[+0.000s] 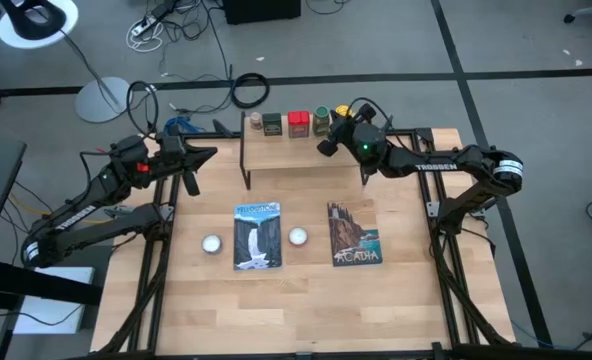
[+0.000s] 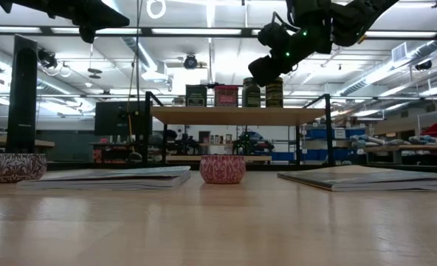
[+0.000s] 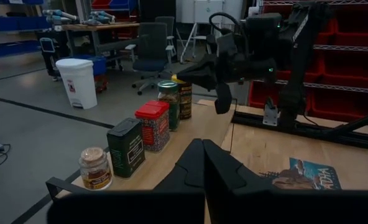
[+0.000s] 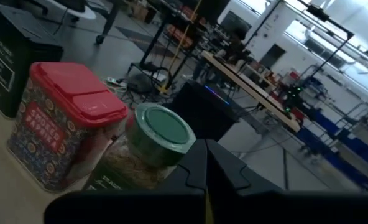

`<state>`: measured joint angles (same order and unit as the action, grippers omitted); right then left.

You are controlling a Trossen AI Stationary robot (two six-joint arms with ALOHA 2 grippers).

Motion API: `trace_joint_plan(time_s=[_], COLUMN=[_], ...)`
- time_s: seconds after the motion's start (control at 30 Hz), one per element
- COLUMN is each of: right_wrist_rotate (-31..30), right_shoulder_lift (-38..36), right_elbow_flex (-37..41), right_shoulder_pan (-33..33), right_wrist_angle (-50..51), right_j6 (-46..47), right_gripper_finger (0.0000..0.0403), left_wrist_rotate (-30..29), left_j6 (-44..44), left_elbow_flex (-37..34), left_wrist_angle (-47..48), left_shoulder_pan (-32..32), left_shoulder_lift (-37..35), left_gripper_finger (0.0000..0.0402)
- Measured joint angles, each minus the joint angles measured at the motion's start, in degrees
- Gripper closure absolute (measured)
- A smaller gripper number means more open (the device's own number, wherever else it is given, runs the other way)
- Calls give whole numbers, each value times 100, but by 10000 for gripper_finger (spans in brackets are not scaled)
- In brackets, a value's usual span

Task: Shelf spices
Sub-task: Adjust the yellow spice

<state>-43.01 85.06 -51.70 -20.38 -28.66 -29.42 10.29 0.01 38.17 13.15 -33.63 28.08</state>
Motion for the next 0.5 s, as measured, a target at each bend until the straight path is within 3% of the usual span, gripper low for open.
trace_joint_plan(time_s=[0.5], right_wrist_rotate=[307], right_shoulder_lift=[0], right_elbow_flex=[0], right_shoulder_pan=[-269], right_wrist_angle=[152], right_j6=[299], right_gripper_finger=[403], left_wrist_rotate=[1], left_j6=[83], left_elbow_flex=[0], left_wrist_angle=[-1], left_shoulder_pan=[1], left_shoulder_lift=[0], left_gripper_finger=[401])
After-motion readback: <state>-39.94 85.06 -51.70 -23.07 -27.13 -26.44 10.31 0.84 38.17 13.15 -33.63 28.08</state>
